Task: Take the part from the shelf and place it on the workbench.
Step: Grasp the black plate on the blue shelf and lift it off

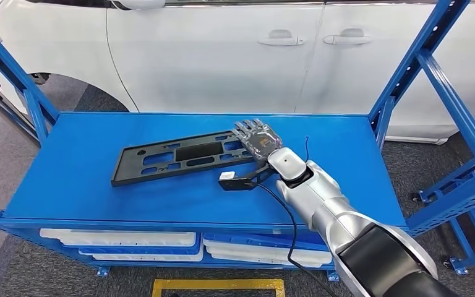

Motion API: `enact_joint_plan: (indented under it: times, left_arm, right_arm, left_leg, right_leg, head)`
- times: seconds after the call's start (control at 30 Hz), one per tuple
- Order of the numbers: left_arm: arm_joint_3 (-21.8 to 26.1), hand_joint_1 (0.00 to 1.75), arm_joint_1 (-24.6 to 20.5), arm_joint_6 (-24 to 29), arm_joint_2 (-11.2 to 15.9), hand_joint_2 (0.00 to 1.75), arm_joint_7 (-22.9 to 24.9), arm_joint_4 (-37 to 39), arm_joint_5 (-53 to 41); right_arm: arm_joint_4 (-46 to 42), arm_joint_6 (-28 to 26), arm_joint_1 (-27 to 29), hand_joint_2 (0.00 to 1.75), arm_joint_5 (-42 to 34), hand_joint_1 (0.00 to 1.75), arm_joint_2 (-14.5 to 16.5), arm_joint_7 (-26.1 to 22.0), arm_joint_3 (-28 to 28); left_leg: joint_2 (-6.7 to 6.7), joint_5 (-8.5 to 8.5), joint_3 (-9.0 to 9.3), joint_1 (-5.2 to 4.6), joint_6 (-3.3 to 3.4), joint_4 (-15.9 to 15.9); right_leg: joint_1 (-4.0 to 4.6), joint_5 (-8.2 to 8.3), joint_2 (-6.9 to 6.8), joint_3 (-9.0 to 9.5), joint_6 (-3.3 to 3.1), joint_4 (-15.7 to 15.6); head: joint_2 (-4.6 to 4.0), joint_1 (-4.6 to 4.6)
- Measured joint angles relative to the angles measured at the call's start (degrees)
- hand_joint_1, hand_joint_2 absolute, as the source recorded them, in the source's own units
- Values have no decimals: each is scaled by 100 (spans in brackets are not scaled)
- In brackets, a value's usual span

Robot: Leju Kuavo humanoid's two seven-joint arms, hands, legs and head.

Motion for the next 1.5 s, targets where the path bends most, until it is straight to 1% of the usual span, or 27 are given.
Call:
enact_joint_plan:
  times: [0.03, 0.1, 0.13, 0.23, 0.27, 0.33, 0.37, 0.4, 0.43, 0.5, 0.57, 0.63, 0.73, 0.8, 0.87, 0.9, 0.93, 0.97, 1.03, 1.1, 1.2, 1.27, 1.37, 1.4, 1.43, 1.47, 1.5]
  left_arm:
    - [0, 0, -4, 5, 0, 0, -8, 0, 11]
    - [0, 0, -4, 12, 0, 0, -20, 0, 36]
    - [0, 0, -1, 16, 0, 0, -24, 0, 42]
    - [0, 0, 2, 27, -7, 0, -29, 0, 48]
    - [0, 0, -2, 28, -9, 0, -31, 0, 49]
    - [0, 0, -2, 29, -8, 0, -33, 0, 49]
    - [0, 0, 0, 28, -7, 0, -33, 0, 49]
    - [0, 0, 2, 28, -6, 0, -34, 0, 49]
    - [0, 0, 2, 29, -5, 0, -37, 0, 51]
    - [0, 0, -1, 30, -6, 0, -55, 0, 60]
    - [-1, 0, -5, 31, -7, 0, -80, 0, 66]
    - [-2, 0, -14, 31, -7, 0, -95, 0, 67]
    - [-2, 0, -27, 32, -5, 0, -104, 0, 69]
    - [-2, 0, -30, 34, -4, 0, -107, 0, 73]
    - [-2, 0, -26, 35, -3, 0, -108, 0, 78]
    - [-2, 0, -23, 35, -2, 0, -108, 0, 79]
    - [-2, 0, -23, 35, 0, 0, -108, 0, 79]
    - [-2, 0, -25, 35, 2, 0, -109, 0, 79]
    - [-4, 0, -36, 35, 5, 0, -109, 0, 80]
    - [-7, 0, -51, 35, 7, 0, -109, 0, 83]
    - [-8, 0, -52, 30, 13, 0, -109, 0, 96]
    - [-9, 0, -59, 25, 15, 0, -109, 0, 111]
    - [-10, 0, -62, 29, 22, 0, -109, 0, 148]
    - [-10, 0, -55, 38, 26, 0, -108, 0, 162]
    - [-9, 0, -46, 50, 31, 0, -108, 0, 177]
    - [-9, 0, -38, 66, 34, 0, -109, 0, 191]
    - [-9, 0, -31, 80, 36, 0, -112, 0, 204]
  right_arm:
    - [7, -43, -24, 175, 25, 75, -2, 92, 1]
    - [28, -117, -55, 175, 67, 160, -9, 224, 1]
    - [40, -139, -61, 175, 83, 171, -14, 276, 1]
    - [70, -173, -80, 175, 123, 175, -46, 364, 1]
    - [79, -184, -90, 175, 130, 175, -65, 376, 1]
    - [104, -204, -95, 175, 139, 175, -100, 389, 1]
    - [120, -212, -87, 175, 147, 175, -117, 391, 1]
    - [136, -219, -79, 175, 156, 175, -129, 386, 2]
    - [149, -232, -76, 175, 171, 175, -138, 376, 2]
    - [160, -283, -100, 175, 207, 175, -148, 350, 1]
    - [160, -335, -143, 175, 242, 175, -154, 333, -2]
    - [160, -366, -169, 175, 266, 175, -157, 318, -3]
    - [157, -407, -195, 175, 283, 175, -151, 308, -4]
    - [157, -413, -217, 175, 291, 175, -150, 308, -3]
    - [160, -409, -214, 175, 302, 175, -154, 308, -2]
    - [162, -413, -206, 175, 307, 175, -154, 308, -2]
    - [164, -421, -201, 175, 314, 175, -154, 306, -3]
    - [166, -435, -200, 175, 320, 175, -155, 299, -4]
    - [165, -493, -204, 175, 307, 175, -160, 234, -13]
    - [160, -586, -193, 175, 139, 175, -171, 17, -65]
    - [71, -636, -130, 175, -607, 175, -174, -775, -323]
    - [-115, -481, -65, 175, -1351, 175, -147, -1545, -621]
    - [-634, 19, 101, 175, -2477, 175, -96, -2394, -1006]
    - [-880, 222, 179, 175, -2864, 175, -96, -2543, -1063]
    - [-1162, 424, 256, 175, -3257, 175, -98, -2643, -1087]
    - [-1473, 607, 315, 175, -3658, 175, -103, -2712, -1090]
    - [-1791, 760, 349, 175, -4031, 175, -108, -2748, -1083]
  left_leg:
    - [0, 118, 164, -4, 26, -346]
    - [-5, 158, 288, -18, 96, -632]
    - [-10, 157, 285, -29, 136, -644]
    - [-9, 189, 296, -11, 241, -683]
    - [-6, 199, 302, -2, 267, -698]
    - [-3, 197, 300, -2, 292, -699]
    - [-3, 195, 300, -3, 296, -697]
    - [-5, 191, 302, -4, 299, -692]
    - [-9, 185, 305, -4, 298, -686]
    - [-16, 164, 317, -4, 280, -668]
    - [-19, 141, 308, -22, 239, -650]
    - [-20, 136, 302, -34, 186, -656]
    - [-15, 53, 300, -32, 104, -585]
    - [-9, -235, 90, -23, 70, -88]
    - [-8, -554, -258, -15, 42, 663]
    - [-7, -600, -369, -12, 30, 890]
    - [-7, -535, -384, -9, 23, 907]
    - [-6, -367, -285, -4, 22, 690]
    - [-4, -1, 86, 5, 35, -80]
    - [-8, 123, 308, -6, 81, -556]
    - [-13, 135, 315, -14, 182, -638]
    - [-8, 175, 321, 6, 252, -680]
    - [-2, 188, 311, 10, 291, -690]
    - [-3, 186, 309, 10, 293, -686]
    - [-6, 181, 308, 10, 292, -678]
    - [-8, 173, 309, 11, 284, -668]
    - [-11, 162, 311, 11, 273, -655]
  right_leg:
    - [11, -14, 6, -11, 23, 23]
    - [34, -22, 15, -44, 77, 50]
    - [39, -18, 16, -55, 106, 53]
    - [18, -146, 13, -132, 194, 211]
    - [7, -294, 12, -248, 223, 463]
    - [-8, -652, 10, -623, 267, 1248]
    - [-15, -756, 9, -802, 281, 1598]
    - [-21, -750, 9, -896, 287, 1758]
    - [-28, -629, 9, -876, 284, 1680]
    - [-37, -199, 9, -558, 253, 949]
    - [-14, 43, 12, -255, 205, 277]
    - [20, 38, 18, -181, 154, 105]
    - [-14, 53, 6, -129, 54, 40]
    - [-28, 62, -11, -94, -7, 7]
    - [-18, 58, -12, -90, -34, 7]
    - [-15, 57, -11, -89, -36, 9]
    - [-14, 56, -8, -87, -35, 13]
    - [-14, 53, -4, -83, -30, 21]
    - [-2, 34, 6, -86, 1, 55]
    - [20, 27, 15, -115, 57, 89]
    - [14, 43, 18, -145, 148, 92]
    - [0, -122, 17, -249, 202, 316]
    - [-27, -633, 13, -718, 255, 1353]
    - [-38, -702, 13, -843, 265, 1618]
    - [-49, -665, 11, -879, 269, 1687]
    - [-59, -523, 9, -807, 264, 1526]
    - [-65, -316, 7, -647, 252, 1177]
  head:
    - [1, 0]
    - [1, 1]
    - [1, 1]
    - [1, 1]
    - [1, 1]
    - [1, 1]
    - [0, 1]
    - [0, 1]
    - [1, 1]
    - [1, 1]
    - [0, 1]
    - [1, 1]
    - [1, 1]
    - [-1, 1]
    - [0, 1]
    - [0, 1]
    - [0, 1]
    - [-1, 1]
    - [-1, 1]
    - [0, 1]
    - [1, 1]
    - [0, 1]
    - [0, 1]
    - [0, 1]
    - [-1, 1]
    - [-1, 1]
    - [-1, 1]
